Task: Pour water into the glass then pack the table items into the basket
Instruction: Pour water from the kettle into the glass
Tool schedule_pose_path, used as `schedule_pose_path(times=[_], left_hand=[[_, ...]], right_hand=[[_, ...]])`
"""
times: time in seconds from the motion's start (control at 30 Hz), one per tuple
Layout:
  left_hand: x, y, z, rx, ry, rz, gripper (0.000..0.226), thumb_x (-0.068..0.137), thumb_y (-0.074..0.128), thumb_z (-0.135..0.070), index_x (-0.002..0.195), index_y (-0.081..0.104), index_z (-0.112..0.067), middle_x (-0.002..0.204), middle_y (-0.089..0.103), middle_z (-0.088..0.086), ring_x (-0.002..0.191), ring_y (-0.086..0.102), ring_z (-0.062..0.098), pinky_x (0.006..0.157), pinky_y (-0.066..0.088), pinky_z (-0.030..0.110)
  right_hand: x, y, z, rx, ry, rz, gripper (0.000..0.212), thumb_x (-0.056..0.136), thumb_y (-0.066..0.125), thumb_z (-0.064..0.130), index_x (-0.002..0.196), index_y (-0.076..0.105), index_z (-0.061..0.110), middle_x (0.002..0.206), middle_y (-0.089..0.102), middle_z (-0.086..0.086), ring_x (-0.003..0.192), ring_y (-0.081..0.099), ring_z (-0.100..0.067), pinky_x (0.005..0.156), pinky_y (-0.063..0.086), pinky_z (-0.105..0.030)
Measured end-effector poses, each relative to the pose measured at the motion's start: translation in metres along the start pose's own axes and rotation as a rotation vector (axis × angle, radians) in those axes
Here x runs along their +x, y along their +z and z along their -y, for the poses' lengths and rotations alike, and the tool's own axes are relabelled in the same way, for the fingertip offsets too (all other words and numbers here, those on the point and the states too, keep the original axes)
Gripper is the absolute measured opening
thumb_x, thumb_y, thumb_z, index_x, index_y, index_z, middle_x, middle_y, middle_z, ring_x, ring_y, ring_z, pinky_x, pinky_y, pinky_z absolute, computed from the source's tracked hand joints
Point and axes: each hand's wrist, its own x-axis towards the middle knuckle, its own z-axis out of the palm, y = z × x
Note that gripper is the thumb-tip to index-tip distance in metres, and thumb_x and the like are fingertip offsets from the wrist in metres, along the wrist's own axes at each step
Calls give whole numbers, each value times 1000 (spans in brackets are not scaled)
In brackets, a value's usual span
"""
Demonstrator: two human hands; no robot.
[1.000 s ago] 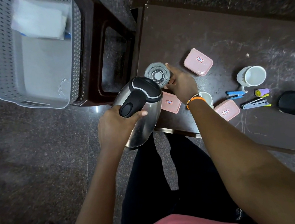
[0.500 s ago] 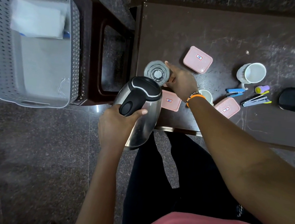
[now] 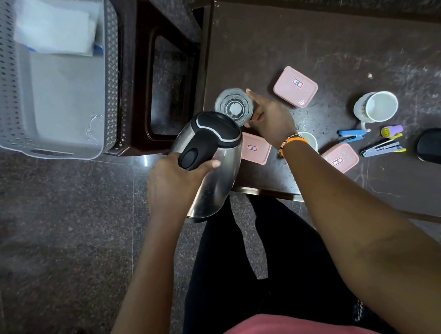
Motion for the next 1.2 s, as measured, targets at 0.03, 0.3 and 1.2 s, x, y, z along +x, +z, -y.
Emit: schedule_pose_path(times=[0.03,0.3,1.2], left_hand=[[0,0,0,0,0,1,49,58,77,-58,55,48,-19,56,55,-7,57,53,16,56,40,27],[-2,3,0,-26,-23,16,49,58,79,-54,54,46,-18,52,50,-7,52,49,10,49,37,24],[-3,0,-14,-32,-27,88,39,68,77,-46,58,49,-21,58,53,-10,56,51,5,48,32,20]], right_hand=[[0,0,0,9,3,-1,68,79,67,16,139,41,31,91,72,-6,92,64,-28,86,51,-42],[-2,1,3,39,25,-21,66,78,67,15,138,44,31,91,73,-5,94,65,-27,87,51,-42],[-12,-3,18,-133,108,-58,65,83,61,22,140,36,40,126,63,-6,116,59,-32,97,46,-45]])
